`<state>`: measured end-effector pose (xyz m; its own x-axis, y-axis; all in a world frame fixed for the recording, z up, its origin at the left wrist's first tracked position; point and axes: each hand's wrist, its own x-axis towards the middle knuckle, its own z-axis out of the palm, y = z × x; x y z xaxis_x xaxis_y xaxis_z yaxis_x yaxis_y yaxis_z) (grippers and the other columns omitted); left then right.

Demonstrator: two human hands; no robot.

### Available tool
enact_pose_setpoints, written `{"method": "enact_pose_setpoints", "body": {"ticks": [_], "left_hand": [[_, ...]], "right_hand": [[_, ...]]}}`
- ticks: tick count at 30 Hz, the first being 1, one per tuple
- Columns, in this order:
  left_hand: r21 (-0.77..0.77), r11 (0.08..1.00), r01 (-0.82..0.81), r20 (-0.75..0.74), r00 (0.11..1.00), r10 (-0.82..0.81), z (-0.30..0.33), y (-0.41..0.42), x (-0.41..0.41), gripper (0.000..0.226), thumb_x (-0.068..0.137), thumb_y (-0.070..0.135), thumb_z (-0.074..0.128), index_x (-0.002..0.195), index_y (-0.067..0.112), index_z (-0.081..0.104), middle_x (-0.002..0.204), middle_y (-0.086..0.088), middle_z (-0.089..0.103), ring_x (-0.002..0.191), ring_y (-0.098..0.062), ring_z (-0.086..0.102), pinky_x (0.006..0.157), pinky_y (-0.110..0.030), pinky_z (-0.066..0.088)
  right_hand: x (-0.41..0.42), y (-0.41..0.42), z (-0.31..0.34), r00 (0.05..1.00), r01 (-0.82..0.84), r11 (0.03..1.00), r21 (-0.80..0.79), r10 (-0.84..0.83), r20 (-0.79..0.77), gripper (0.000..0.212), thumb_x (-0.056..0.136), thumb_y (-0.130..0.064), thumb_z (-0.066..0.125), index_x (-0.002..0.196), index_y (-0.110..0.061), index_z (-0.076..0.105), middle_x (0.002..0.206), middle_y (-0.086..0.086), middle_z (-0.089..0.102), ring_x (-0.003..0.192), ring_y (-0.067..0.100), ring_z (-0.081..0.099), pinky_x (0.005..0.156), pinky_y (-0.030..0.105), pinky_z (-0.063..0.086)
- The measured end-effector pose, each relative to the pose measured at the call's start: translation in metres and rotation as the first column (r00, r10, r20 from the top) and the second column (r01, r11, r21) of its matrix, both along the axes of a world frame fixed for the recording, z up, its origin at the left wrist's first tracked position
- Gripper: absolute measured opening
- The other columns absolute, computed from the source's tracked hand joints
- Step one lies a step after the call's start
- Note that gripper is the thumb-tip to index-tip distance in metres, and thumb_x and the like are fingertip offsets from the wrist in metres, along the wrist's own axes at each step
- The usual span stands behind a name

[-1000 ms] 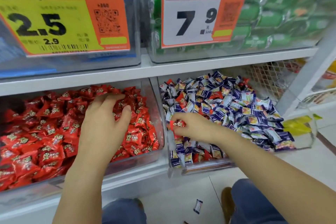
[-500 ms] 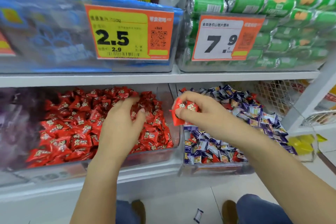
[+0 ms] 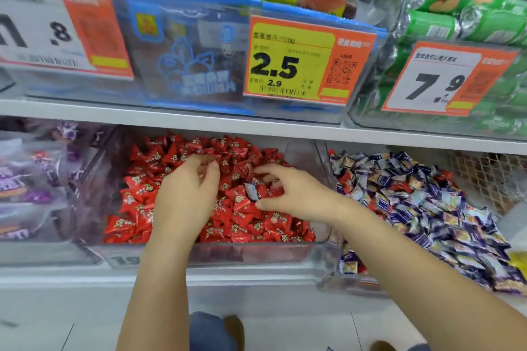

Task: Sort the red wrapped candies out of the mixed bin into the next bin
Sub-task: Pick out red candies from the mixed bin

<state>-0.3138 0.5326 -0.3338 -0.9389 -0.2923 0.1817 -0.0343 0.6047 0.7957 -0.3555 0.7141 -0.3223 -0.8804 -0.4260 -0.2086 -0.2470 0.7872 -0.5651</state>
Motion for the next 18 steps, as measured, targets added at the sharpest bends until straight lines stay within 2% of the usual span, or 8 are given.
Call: {"method": "enact_pose_setpoints", "body": {"ticks": [2, 5, 7, 9, 10, 12, 14, 18], "left_hand": [[-0.008, 1.0, -0.022, 0.008, 1.0, 0.022, 0.001, -0.002, -0.001, 0.027, 0.096, 0.028, 0.047, 0.117, 0.019, 0.062, 0.106, -0.003, 0.067, 0.092, -0.019, 0.058, 0.075, -0.028, 0.04], [-0.013, 1.0, -0.022, 0.019, 1.0, 0.022, 0.003, 0.001, -0.001, 0.027, 0.096, 0.026, 0.046, 0.117, 0.02, 0.061, 0.104, -0.001, 0.067, 0.085, -0.017, 0.057, 0.072, -0.028, 0.04], [-0.02, 1.0, -0.005, 0.023, 1.0, 0.006, 0.004, 0.003, 0.0, 0.027, 0.096, 0.026, 0.046, 0.117, 0.021, 0.061, 0.096, 0.004, 0.064, 0.08, -0.013, 0.055, 0.072, -0.029, 0.042], [-0.029, 1.0, 0.004, 0.024, 1.0, -0.003, 0.005, 0.005, 0.001, 0.026, 0.096, 0.028, 0.046, 0.117, 0.023, 0.061, 0.09, 0.01, 0.06, 0.08, -0.012, 0.054, 0.072, -0.028, 0.042], [-0.032, 0.999, 0.005, 0.022, 1.0, -0.005, 0.006, 0.005, 0.0, 0.026, 0.096, 0.029, 0.047, 0.117, 0.023, 0.061, 0.088, 0.011, 0.058, 0.081, -0.012, 0.054, 0.073, -0.028, 0.042], [-0.028, 1.0, 0.007, 0.016, 1.0, -0.007, 0.006, 0.006, -0.001, 0.026, 0.095, 0.03, 0.048, 0.116, 0.023, 0.061, 0.089, 0.01, 0.059, 0.083, -0.013, 0.055, 0.076, -0.029, 0.043], [-0.022, 1.0, 0.02, 0.004, 1.0, -0.02, 0.006, 0.008, -0.001, 0.025, 0.095, 0.029, 0.048, 0.115, 0.023, 0.062, 0.09, 0.008, 0.061, 0.081, -0.011, 0.055, 0.075, -0.027, 0.041], [-0.041, 0.997, 0.067, -0.004, 0.998, -0.067, 0.005, 0.019, -0.003, 0.025, 0.095, 0.028, 0.049, 0.115, 0.022, 0.063, 0.091, 0.007, 0.063, 0.084, -0.013, 0.057, 0.074, -0.027, 0.041]], "right_hand": [[0.0, 0.004, 0.0, 0.996, 0.012, 0.994, 0.11, -0.002, -0.086, 0.049, 0.087, -0.027, 0.065, 0.134, -0.027, 0.049, 0.135, 0.001, 0.053, 0.122, 0.015, 0.049, 0.094, 0.022, 0.038], [0.0, 0.0, -0.003, 0.983, 0.059, 0.977, 0.204, -0.022, -0.182, 0.038, 0.09, -0.023, 0.058, 0.128, -0.025, 0.055, 0.126, 0.003, 0.059, 0.115, 0.02, 0.054, 0.094, 0.028, 0.043], [-0.001, -0.011, -0.005, 0.964, 0.087, 0.973, 0.214, -0.028, -0.264, 0.033, 0.09, -0.034, 0.057, 0.123, -0.027, 0.058, 0.119, 0.0, 0.062, 0.108, 0.02, 0.058, 0.088, 0.031, 0.047], [-0.004, -0.024, -0.011, 0.938, 0.091, 0.95, 0.3, 0.019, -0.345, 0.036, 0.087, -0.049, 0.056, 0.117, -0.028, 0.062, 0.111, -0.001, 0.064, 0.102, 0.021, 0.06, 0.079, 0.031, 0.047], [-0.006, -0.031, -0.015, 0.93, 0.091, 0.93, 0.355, 0.048, -0.364, 0.036, 0.087, -0.05, 0.056, 0.113, -0.026, 0.064, 0.109, 0.001, 0.064, 0.1, 0.023, 0.061, 0.077, 0.031, 0.047], [-0.005, -0.041, -0.017, 0.911, 0.098, 0.907, 0.41, 0.084, -0.403, 0.029, 0.089, -0.039, 0.056, 0.108, -0.02, 0.067, 0.106, 0.004, 0.064, 0.099, 0.027, 0.061, 0.076, 0.033, 0.048], [0.003, -0.04, -0.01, 0.883, 0.116, 0.921, 0.372, 0.076, -0.463, 0.023, 0.089, -0.029, 0.054, 0.105, -0.019, 0.067, 0.104, 0.002, 0.063, 0.097, 0.026, 0.061, 0.073, 0.033, 0.046], [0.047, 0.003, 0.012, 0.802, 0.125, 0.988, 0.087, -0.049, -0.595, 0.021, 0.089, -0.039, 0.05, 0.098, -0.029, 0.066, 0.09, -0.011, 0.058, 0.086, 0.012, 0.057, 0.065, 0.028, 0.042]]}}
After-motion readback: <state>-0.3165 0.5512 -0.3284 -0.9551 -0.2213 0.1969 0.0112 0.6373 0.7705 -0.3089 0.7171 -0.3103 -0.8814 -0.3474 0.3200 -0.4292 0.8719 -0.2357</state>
